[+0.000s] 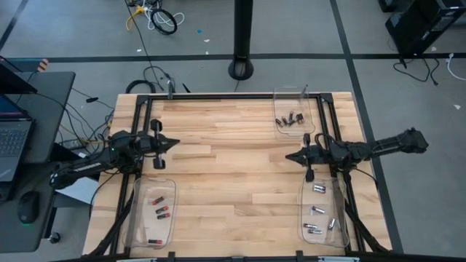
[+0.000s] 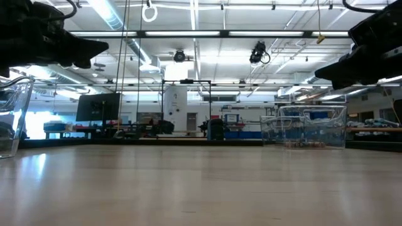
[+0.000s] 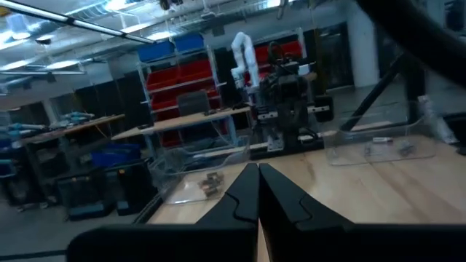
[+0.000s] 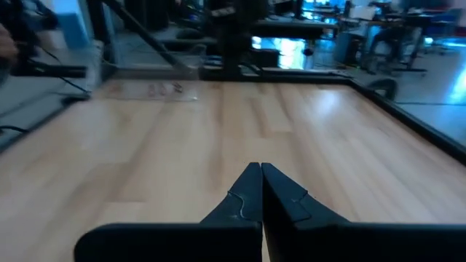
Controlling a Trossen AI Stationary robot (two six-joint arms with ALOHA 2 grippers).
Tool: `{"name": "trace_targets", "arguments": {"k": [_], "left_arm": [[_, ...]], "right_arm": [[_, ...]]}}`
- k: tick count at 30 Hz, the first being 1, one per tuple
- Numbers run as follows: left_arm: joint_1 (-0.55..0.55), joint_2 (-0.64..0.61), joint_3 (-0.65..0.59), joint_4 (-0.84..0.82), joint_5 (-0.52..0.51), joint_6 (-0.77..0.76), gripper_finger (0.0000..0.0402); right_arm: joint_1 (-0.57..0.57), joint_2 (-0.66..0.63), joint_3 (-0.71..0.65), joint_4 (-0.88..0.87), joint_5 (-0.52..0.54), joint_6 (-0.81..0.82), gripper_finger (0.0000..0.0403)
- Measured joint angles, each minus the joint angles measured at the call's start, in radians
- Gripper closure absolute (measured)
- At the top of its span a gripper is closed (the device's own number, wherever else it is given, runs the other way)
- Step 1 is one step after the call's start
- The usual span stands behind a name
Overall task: Sort batteries
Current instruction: Return to Home Position
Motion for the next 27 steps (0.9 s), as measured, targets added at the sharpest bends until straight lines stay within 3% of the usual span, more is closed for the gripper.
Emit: {"name": "trace_targets", "arguments": {"k": [4,12,22,27], "left_arm": [[0.0,0.0,0.025,-0.048,-0.042,0.016,0.0391],[0.0,0.0,0.049,-0.082,-0.046,0.033,0.0391],[0.0,0.0,0.05,-0.007,0.004,0.028,0.0391],[0.0,0.0,0.05,-0.06,-0.009,0.042,0.0391]], "right_arm": [[-0.007,-0.034,0.0,-0.068,0.113,-0.007,0.0398],[0.024,-0.108,0.0,-0.065,0.114,-0.055,0.0397],[-0.277,-0.172,0.001,-0.091,-0.338,-0.043,0.0398],[-0.321,-0.17,0.001,-0.094,-0.33,-0.11,0.0398]]}}
